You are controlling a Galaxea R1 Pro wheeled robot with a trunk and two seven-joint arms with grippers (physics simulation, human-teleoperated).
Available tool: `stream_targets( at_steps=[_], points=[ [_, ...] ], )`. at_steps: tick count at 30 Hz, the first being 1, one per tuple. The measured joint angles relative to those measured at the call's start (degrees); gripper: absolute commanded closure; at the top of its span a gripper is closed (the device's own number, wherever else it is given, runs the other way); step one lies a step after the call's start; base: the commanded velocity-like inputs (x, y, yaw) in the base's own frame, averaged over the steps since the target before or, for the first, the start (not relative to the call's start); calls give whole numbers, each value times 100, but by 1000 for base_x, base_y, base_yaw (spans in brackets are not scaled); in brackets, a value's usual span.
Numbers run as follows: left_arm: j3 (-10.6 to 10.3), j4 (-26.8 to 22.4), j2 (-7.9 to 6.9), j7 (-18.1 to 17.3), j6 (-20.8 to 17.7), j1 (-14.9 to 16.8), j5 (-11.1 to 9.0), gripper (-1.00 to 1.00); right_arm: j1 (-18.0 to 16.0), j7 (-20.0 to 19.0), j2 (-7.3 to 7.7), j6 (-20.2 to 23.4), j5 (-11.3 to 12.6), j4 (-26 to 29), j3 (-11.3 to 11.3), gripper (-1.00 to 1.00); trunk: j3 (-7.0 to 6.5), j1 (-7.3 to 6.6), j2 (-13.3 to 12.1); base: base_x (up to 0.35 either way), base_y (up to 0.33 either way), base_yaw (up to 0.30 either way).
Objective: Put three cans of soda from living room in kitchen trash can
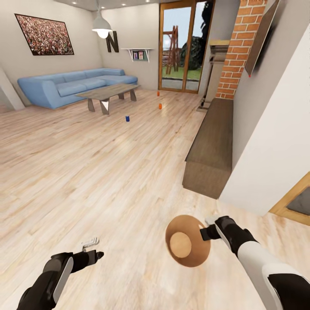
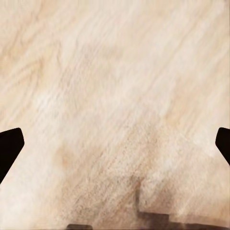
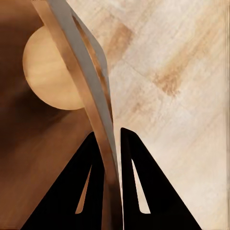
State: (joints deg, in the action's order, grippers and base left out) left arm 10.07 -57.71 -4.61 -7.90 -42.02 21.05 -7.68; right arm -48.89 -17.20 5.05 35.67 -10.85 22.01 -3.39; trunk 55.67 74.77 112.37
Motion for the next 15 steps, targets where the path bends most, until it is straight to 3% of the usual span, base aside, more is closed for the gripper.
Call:
stream_targets(
  at_steps=[7,15],
  points=[
    [1,249,-5,-1,70,4,-27,-100,3,-33,66,-75,12,-13,-32,100,-125,-154,-281,0,0,0],
    [-12,228,2,-1,79,4,-32,-100,4,-76,45,662,-15,-39,-47,100,-269,-329,-602,0,0,0]
  ],
)
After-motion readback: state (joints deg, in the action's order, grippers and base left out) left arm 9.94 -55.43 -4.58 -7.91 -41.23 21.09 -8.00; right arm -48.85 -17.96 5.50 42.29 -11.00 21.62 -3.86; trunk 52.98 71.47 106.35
